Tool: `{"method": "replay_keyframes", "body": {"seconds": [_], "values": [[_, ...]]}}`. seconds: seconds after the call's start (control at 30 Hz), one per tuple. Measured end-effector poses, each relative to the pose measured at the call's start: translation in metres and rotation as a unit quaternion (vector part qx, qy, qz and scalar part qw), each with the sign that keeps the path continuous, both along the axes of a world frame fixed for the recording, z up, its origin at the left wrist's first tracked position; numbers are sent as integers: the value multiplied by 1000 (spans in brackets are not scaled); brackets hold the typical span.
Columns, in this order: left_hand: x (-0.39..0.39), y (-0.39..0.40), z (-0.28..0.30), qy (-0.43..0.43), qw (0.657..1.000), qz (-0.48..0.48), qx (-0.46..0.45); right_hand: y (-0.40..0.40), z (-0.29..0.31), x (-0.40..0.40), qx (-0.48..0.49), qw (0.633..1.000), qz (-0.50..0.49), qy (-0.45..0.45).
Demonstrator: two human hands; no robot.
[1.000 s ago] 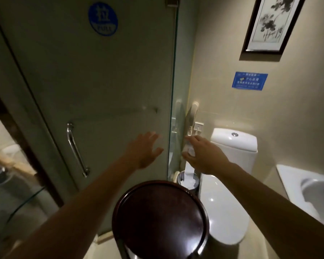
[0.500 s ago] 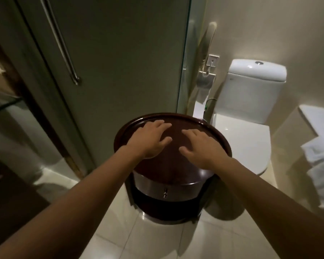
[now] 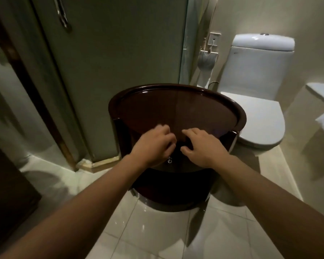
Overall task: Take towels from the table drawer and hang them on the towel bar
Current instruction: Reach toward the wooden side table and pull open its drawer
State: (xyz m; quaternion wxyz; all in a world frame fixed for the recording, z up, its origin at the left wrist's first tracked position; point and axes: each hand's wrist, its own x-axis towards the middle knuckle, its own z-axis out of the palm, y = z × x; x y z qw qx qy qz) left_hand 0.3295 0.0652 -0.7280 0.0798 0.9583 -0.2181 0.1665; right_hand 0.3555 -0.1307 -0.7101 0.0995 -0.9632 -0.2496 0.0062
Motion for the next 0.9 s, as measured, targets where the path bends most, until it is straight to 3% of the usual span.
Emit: {"method": "replay_keyframes", "body": {"seconds": [0.1,0.23,0.4,0.63,0.83,0.9], "values": [[-9,-16,-29,125,992,3,-13,-4,-2,-10,4,1000,-5,-6],[-3,-29,-64,220,975,30,-12,-2,-10,-16,-3,1000,1,-30],[-3,-31,-73,217,976,31,17,3,-23,-28,-4,999,9,-49],[-12,-37,-57,246,968,44,-34,8,-26,-41,-2,994,13,-105],[-53,-30,-49,289,957,18,-31,14,-30,-46,-25,999,-16,-27],[-57,-30,-35,262,963,37,-47,16,-26,-44,-36,999,-26,1]]}}
